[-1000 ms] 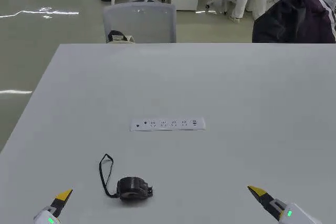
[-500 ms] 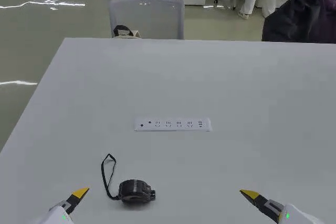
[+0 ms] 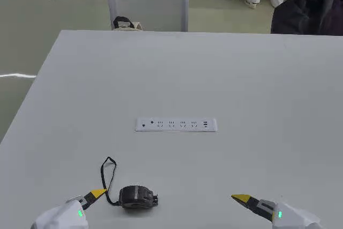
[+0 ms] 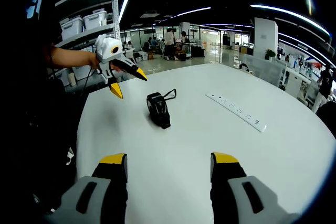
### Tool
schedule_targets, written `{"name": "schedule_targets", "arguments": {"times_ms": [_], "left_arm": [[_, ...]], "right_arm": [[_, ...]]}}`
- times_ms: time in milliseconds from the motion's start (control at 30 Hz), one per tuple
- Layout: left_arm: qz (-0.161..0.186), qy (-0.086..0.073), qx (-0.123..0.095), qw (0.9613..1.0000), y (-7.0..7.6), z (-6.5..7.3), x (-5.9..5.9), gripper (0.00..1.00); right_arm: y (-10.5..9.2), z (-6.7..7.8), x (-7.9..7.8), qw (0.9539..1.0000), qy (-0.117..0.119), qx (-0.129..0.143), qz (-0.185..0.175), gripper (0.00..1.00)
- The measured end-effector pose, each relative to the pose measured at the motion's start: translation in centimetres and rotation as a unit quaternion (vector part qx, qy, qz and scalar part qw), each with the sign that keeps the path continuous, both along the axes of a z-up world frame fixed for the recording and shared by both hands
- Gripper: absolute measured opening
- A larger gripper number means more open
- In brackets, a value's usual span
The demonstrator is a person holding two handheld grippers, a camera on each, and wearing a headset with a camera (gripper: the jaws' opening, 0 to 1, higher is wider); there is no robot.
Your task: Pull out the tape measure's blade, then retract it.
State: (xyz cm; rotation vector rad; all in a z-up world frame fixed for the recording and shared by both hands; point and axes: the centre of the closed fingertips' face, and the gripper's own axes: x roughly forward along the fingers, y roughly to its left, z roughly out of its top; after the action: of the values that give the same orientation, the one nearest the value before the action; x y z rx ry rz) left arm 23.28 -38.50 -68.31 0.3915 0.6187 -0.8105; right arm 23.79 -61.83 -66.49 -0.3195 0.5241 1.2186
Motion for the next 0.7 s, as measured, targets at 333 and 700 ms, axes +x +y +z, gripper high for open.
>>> {"name": "schedule_targets", "arguments": {"times_ms": [333,700], "left_arm": [[-0.072,0.01,0.035,0.9968,-0.6,-1.6,2.4,0.55],[-0.153,0.035,0.069,0.9852,-1.6,-3.7,4.0,0.5]], "right_arm": [[2.1,-2.2,0.9,0.9984,0.005,-0.012,0.055,0.53],[4.6,-4.5,2.2,0.9948,0.007,-0.017,0.1,0.46]]}}
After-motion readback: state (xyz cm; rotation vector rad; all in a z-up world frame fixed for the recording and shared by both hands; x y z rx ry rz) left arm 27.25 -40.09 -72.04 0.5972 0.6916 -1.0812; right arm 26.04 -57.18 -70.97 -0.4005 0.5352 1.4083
